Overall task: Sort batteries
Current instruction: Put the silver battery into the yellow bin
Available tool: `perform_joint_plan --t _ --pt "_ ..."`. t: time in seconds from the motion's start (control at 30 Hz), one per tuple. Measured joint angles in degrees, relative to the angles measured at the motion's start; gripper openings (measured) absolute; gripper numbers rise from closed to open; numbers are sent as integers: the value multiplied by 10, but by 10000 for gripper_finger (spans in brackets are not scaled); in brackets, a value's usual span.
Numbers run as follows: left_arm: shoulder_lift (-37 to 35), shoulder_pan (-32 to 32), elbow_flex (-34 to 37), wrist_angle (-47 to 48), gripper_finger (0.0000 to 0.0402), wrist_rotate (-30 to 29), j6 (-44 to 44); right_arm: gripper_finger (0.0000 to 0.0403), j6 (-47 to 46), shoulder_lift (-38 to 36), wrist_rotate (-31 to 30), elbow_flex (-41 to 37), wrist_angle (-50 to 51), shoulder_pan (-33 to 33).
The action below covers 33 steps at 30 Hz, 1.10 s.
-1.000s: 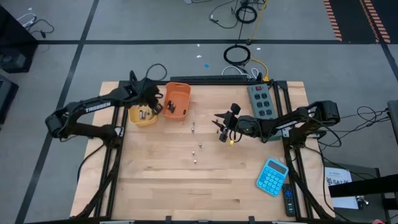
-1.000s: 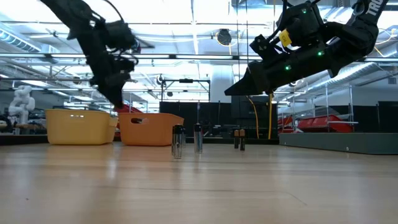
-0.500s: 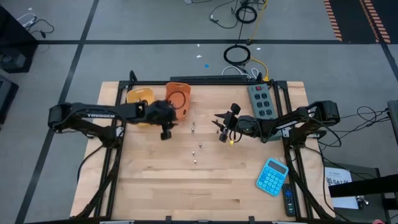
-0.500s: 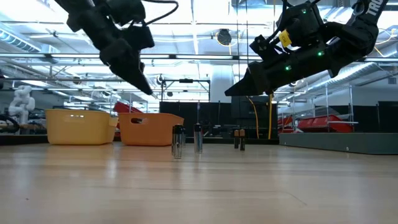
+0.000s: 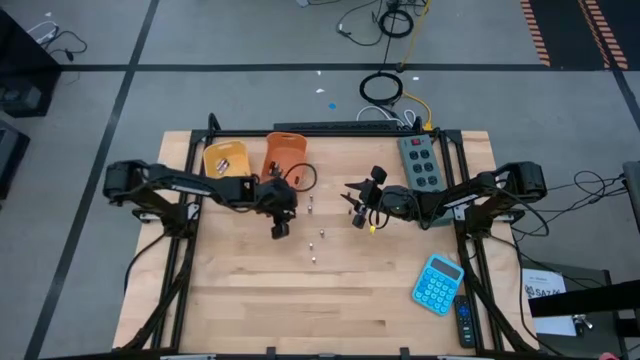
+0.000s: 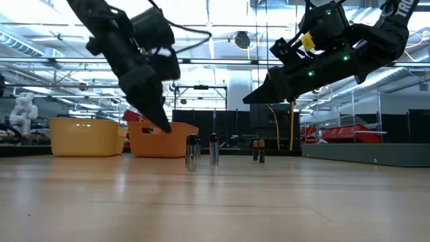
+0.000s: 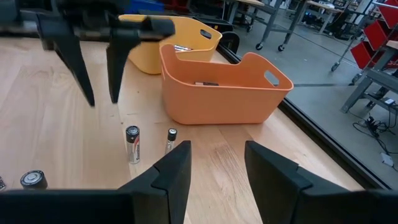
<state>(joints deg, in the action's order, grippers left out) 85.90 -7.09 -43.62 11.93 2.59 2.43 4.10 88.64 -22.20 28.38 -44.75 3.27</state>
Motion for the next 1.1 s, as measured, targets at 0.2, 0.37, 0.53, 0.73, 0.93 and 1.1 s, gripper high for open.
perform_joint_plan --t 0.2,0.37,0.53,0.73,0.93,1.1 --pt "53 0 0 -72 116 -2 2 141 0 0 0 0 0 0" --pt "78 0 -1 -106 116 -25 4 141 0 0 0 0 0 0" --pt "86 -4 -1 -120 116 -29 26 141 0 0 0 0 0 0" --pt "93 -7 -1 -143 116 -31 33 141 0 0 0 0 0 0" --pt "94 -7 -1 -146 144 -34 33 141 0 0 0 0 0 0" --pt "94 -7 -1 -164 165 -43 32 141 0 0 0 0 0 0"
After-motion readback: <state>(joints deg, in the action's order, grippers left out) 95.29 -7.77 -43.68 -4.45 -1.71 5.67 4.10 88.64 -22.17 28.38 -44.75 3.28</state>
